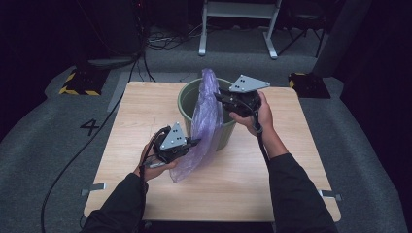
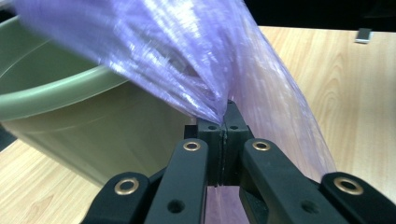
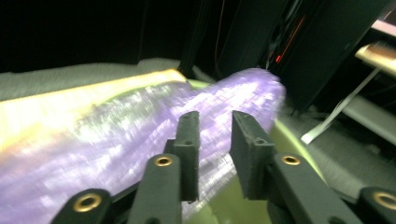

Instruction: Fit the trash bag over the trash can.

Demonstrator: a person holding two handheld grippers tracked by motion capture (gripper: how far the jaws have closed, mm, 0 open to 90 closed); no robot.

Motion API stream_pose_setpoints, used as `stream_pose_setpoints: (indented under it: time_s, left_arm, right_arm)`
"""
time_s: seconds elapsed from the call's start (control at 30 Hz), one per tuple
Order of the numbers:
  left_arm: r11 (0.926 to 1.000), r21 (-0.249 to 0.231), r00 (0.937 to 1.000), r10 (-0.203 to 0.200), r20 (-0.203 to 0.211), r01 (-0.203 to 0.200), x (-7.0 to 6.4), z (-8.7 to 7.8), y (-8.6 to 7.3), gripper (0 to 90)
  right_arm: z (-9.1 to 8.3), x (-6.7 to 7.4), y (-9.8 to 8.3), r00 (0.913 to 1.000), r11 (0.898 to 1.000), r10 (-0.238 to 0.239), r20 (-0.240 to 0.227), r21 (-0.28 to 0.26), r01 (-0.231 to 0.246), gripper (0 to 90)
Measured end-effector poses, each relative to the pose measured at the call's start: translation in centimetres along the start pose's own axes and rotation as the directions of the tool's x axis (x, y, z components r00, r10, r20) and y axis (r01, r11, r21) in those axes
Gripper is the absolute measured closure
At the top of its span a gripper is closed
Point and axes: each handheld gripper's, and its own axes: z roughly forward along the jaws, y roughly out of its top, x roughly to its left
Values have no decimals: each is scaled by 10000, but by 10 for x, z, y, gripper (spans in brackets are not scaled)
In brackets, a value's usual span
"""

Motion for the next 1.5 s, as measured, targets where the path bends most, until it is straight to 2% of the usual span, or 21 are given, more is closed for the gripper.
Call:
stream_pose_setpoints:
  time_s: [0.17,0.27,0.33,0.4,0.43,0.57,0.6,0.67,0.73,0.8,0.9,0.93,0.97,1.03,1.1,1.27,1.3,1.37,1.4,1.47,1.5]
  left_arm:
    - [9996,6,9995,290,138,-290,-5,-1,3,893]
    - [9997,-62,9997,230,92,-230,-3,-1,4,893]
    - [9998,-126,9999,138,42,-138,-1,-1,4,893]
    - [9998,-110,9998,191,17,-191,-1,-2,5,893]
    - [9998,-92,9998,177,5,-177,-1,-2,5,893]
    - [9998,-65,9998,163,61,-163,-2,-1,5,892]
    - [9998,-66,9998,173,59,-173,-2,0,5,893]
    - [9997,-49,9996,241,111,-241,-3,1,6,893]
    - [9996,14,9995,274,173,-274,-4,3,6,893]
    - [9996,18,9994,277,221,-277,-5,4,7,893]
    - [9996,33,9989,292,369,-293,-6,5,7,893]
    - [9996,44,9987,281,415,-283,-7,5,7,893]
    - [9995,30,9984,303,484,-305,-8,4,7,893]
    - [9992,-27,9975,407,575,-406,-11,2,8,893]
    - [9988,-104,9968,494,622,-488,-13,-1,9,893]
    - [9968,-394,9960,711,540,-690,-17,-7,11,892]
    - [9964,-448,9960,746,489,-724,-17,-8,12,892]
    - [9959,-521,9964,761,364,-741,-17,-9,12,891]
    - [9960,-599,9972,682,309,-662,-16,-9,12,890]
    - [9965,-591,9979,602,229,-588,-14,-8,12,889]
    - [9967,-615,9983,548,176,-537,-12,-8,12,888]
  right_arm:
    - [13,-3,-4,9991,9967,52,-411,808,-18,792]
    - [19,-1,-7,9974,9928,-34,-717,1194,119,792]
    - [21,2,-8,9971,9881,-248,-724,1496,354,789]
    - [22,4,-10,9966,9847,-361,-745,1676,482,746]
    - [21,4,-10,9976,9856,-288,-636,1646,389,693]
    - [10,-3,-11,9997,9943,241,-86,1040,-231,598]
    - [6,-6,-11,9991,9960,421,109,786,-428,603]
    - [0,-10,-10,9969,9966,780,86,267,-782,606]
    - [-4,-10,-7,9968,9969,780,166,-148,-777,604]
    - [-5,-6,-4,9975,9968,702,-46,-385,-703,603]
    - [-5,3,1,9989,9947,406,-223,-939,-426,648]
    - [-3,5,3,9988,9947,325,-353,-963,-358,665]
    - [0,7,4,9987,9966,195,-470,-795,-232,674]
    - [10,11,5,9985,9999,-142,-524,-105,137,702]
    - [18,13,4,9970,9977,-285,-715,600,328,722]
    - [33,12,3,9885,9806,121,-1504,1951,177,788]
    - [34,11,3,9896,9789,139,-1432,2038,157,816]
    - [36,10,2,9855,9743,245,-1679,2249,141,830]
    - [37,10,2,9839,9685,249,-1769,2481,201,830]
    - [40,10,0,9862,9597,167,-1649,2792,304,830]
    - [41,10,-1,9856,9587,206,-1677,2830,281,828]
